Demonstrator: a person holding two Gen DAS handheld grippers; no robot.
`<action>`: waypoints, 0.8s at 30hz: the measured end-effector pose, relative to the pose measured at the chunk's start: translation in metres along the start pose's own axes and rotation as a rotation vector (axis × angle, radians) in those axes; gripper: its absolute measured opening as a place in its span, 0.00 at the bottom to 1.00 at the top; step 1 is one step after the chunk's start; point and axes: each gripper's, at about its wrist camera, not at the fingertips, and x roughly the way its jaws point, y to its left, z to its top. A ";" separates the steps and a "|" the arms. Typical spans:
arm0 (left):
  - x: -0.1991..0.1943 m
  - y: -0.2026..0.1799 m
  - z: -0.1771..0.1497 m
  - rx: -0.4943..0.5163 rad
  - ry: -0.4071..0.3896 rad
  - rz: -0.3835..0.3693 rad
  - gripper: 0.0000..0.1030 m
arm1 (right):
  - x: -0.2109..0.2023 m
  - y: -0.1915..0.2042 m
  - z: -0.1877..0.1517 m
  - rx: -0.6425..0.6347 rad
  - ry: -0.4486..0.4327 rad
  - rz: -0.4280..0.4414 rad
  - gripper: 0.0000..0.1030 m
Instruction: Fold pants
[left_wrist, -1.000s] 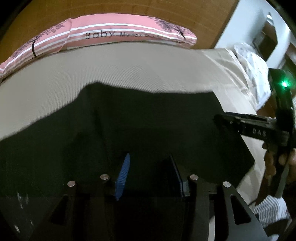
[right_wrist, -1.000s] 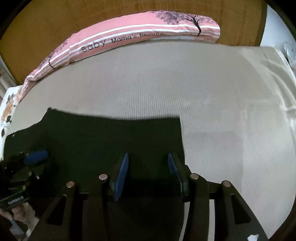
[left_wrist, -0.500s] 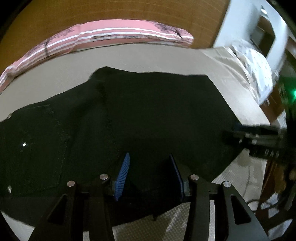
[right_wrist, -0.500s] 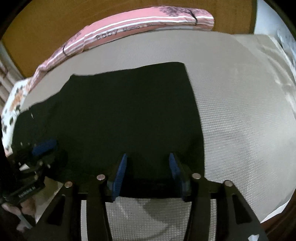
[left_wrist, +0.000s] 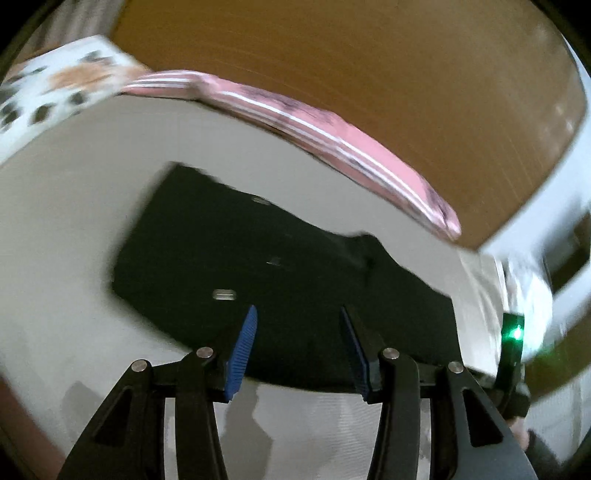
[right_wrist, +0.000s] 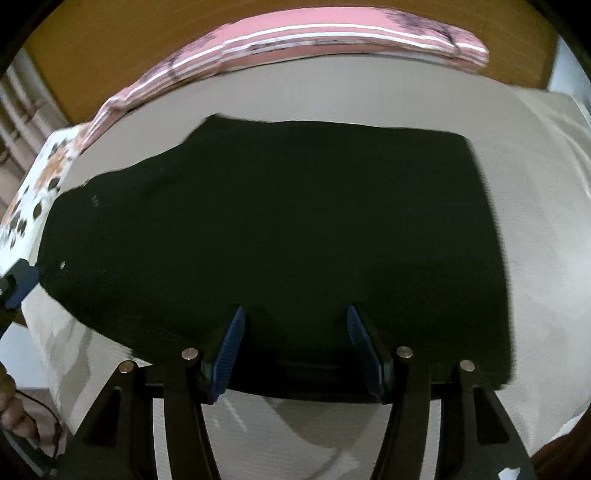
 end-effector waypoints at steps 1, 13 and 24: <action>-0.007 0.012 0.000 -0.034 -0.014 0.019 0.47 | 0.002 0.008 0.001 -0.010 0.004 0.013 0.55; 0.000 0.098 -0.016 -0.416 0.044 -0.044 0.60 | 0.013 0.073 0.012 -0.053 0.058 0.207 0.63; 0.024 0.123 -0.013 -0.507 0.031 -0.066 0.60 | 0.006 0.080 0.019 0.015 0.035 0.331 0.64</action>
